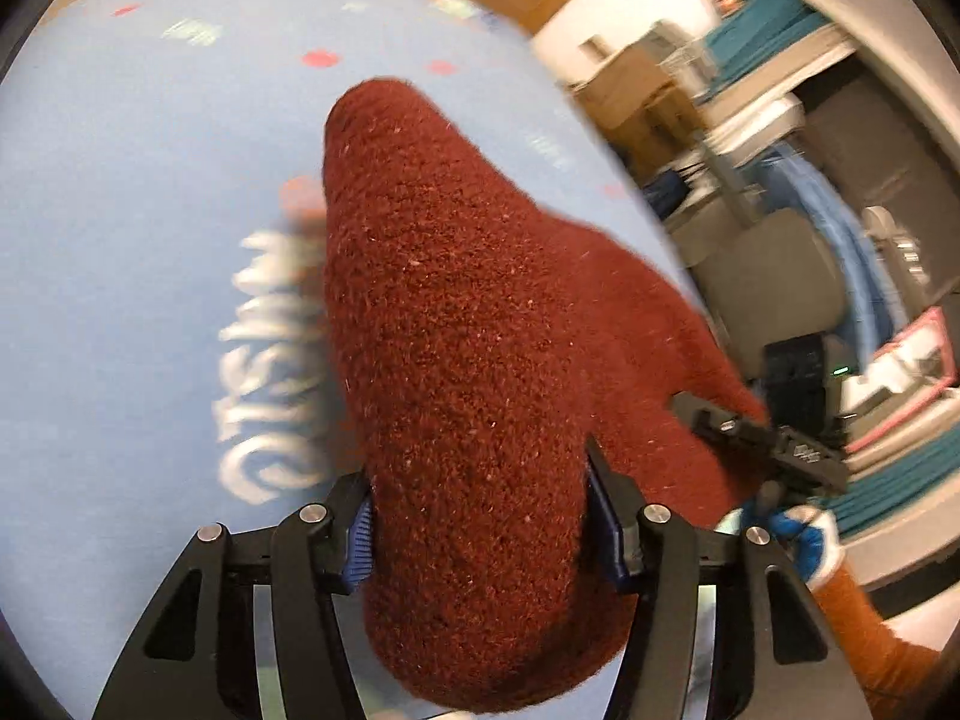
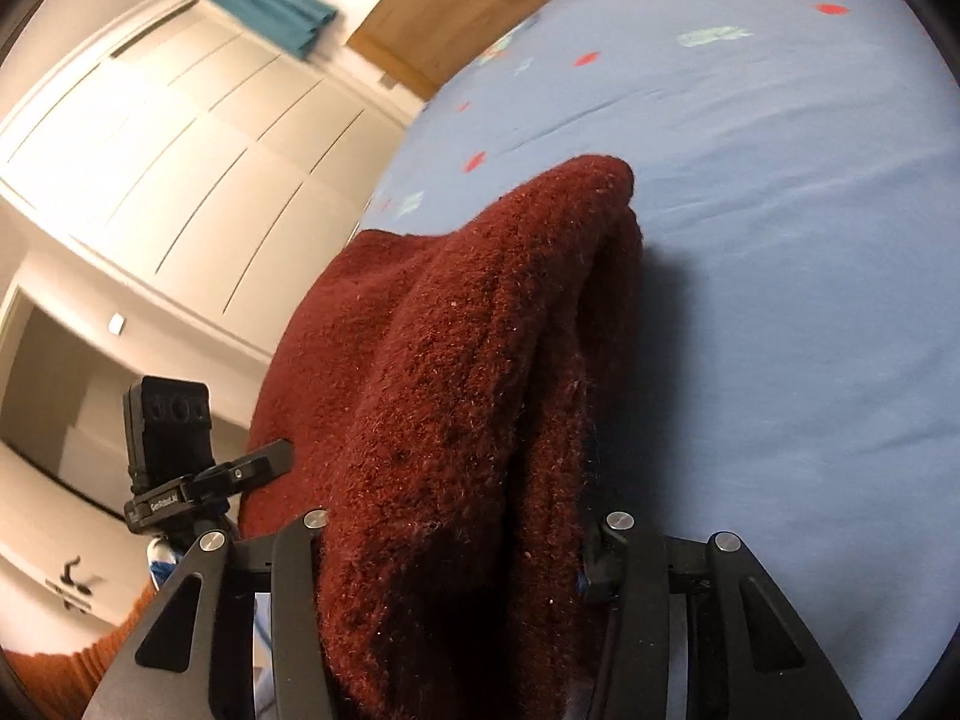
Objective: Fold small clothes
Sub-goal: 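Open both grippers and lift them away from the folded sweater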
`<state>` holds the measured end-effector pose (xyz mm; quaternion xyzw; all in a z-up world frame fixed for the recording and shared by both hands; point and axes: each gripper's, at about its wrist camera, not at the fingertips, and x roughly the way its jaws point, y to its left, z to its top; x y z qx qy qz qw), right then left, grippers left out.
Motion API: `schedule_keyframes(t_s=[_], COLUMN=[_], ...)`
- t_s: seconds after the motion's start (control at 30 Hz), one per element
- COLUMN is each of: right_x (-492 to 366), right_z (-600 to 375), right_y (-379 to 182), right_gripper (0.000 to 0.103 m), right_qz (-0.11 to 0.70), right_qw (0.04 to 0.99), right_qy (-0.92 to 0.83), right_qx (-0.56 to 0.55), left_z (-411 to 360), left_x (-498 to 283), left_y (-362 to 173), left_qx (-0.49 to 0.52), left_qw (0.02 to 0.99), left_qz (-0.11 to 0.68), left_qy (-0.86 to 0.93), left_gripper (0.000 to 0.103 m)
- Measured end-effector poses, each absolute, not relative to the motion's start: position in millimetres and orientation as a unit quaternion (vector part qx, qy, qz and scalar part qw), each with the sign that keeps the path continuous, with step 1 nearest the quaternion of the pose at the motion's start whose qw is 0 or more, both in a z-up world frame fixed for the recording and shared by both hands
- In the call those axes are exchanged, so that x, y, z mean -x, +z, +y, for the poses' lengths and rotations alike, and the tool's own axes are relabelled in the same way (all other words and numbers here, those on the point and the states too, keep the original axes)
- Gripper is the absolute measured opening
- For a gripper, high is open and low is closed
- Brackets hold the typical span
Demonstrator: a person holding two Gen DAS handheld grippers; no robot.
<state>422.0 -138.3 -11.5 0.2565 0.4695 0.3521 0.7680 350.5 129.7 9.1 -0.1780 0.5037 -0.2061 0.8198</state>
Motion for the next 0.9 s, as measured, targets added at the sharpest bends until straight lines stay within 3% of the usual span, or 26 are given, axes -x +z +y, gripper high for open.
schedule_keyframes(t_s=[0.07,0.2,0.43,0.6,0.7,0.9], right_x=[-421,-410,-375,-368,-367,-355], right_z=[-124,-126,-182,-184,-176,-173], right_y=[-24,-25,-4,-26,-32,-15], right_gripper=[0.049,0.061,0.061,0.062,0.066,0.069], right_qz=[0.499,0.509,0.479,0.518,0.531,0.521], right_qw=[0.765,0.768,0.786,0.782,0.787,0.805], right_qy=[0.333,0.311,0.299,0.253,0.230,0.193], right_qx=[-0.234,-0.233,-0.253,-0.237,-0.213,-0.211], left_z=[131,133,113,112,114,97], left_x=[-350,-334,-301,-288,-296,-289], left_y=[-6,7,20,10,9,30], left_qx=[0.160,0.153,0.064,0.071,0.073,0.066], left_qw=[0.815,0.825,0.842,0.842,0.845,0.868], left_qz=[0.528,0.514,0.507,0.510,0.510,0.483], left_qy=[-0.177,-0.179,-0.170,-0.160,-0.145,-0.092], left_gripper=[0.058,0.061,0.061,0.062,0.068,0.067])
